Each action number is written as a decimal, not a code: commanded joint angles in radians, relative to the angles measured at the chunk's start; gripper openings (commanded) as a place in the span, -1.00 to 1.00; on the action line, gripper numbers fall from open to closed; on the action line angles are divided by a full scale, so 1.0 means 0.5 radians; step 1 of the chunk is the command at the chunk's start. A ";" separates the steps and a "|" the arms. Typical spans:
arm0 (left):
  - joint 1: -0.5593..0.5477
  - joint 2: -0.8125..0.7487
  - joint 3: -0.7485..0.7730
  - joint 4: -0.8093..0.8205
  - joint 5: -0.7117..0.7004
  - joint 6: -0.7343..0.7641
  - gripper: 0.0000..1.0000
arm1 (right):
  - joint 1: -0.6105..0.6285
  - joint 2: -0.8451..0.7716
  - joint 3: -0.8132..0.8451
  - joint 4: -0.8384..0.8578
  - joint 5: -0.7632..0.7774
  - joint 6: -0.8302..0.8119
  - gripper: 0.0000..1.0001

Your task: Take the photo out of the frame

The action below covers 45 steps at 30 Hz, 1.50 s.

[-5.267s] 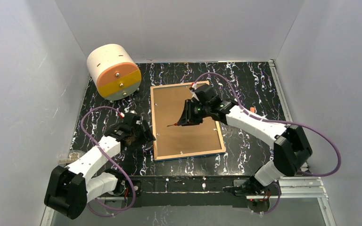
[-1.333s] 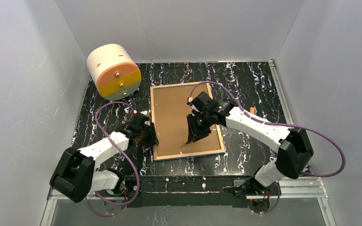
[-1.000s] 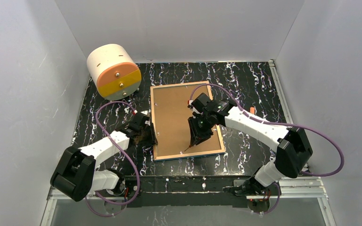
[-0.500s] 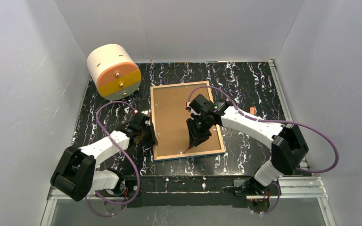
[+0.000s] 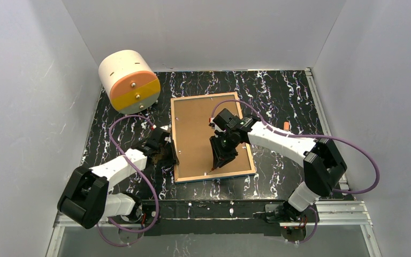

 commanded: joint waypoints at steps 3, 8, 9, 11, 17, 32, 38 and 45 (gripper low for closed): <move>-0.010 0.048 -0.059 -0.177 -0.093 0.056 -0.49 | 0.041 0.028 -0.010 0.094 -0.056 0.008 -0.97; -0.010 0.048 -0.061 -0.177 -0.093 0.055 -0.50 | 0.045 0.023 -0.028 0.165 -0.059 0.038 -0.97; -0.010 0.046 -0.061 -0.177 -0.093 0.054 -0.50 | 0.045 0.026 -0.030 0.171 -0.052 0.042 -0.97; -0.010 0.043 -0.064 -0.177 -0.093 0.054 -0.50 | 0.045 0.033 -0.030 0.184 -0.047 0.046 -0.97; -0.010 0.033 -0.071 -0.177 -0.096 0.049 -0.50 | 0.045 0.017 -0.033 0.240 -0.024 0.083 -0.97; -0.010 0.024 -0.073 -0.177 -0.114 0.028 -0.43 | 0.046 -0.071 0.007 0.172 0.173 0.124 -0.97; -0.010 0.026 -0.064 -0.177 -0.117 0.025 -0.40 | 0.046 -0.114 0.002 0.182 0.243 0.142 -0.97; -0.010 0.036 -0.048 -0.177 -0.110 0.028 -0.34 | 0.046 -0.138 -0.025 0.253 0.092 0.138 -0.97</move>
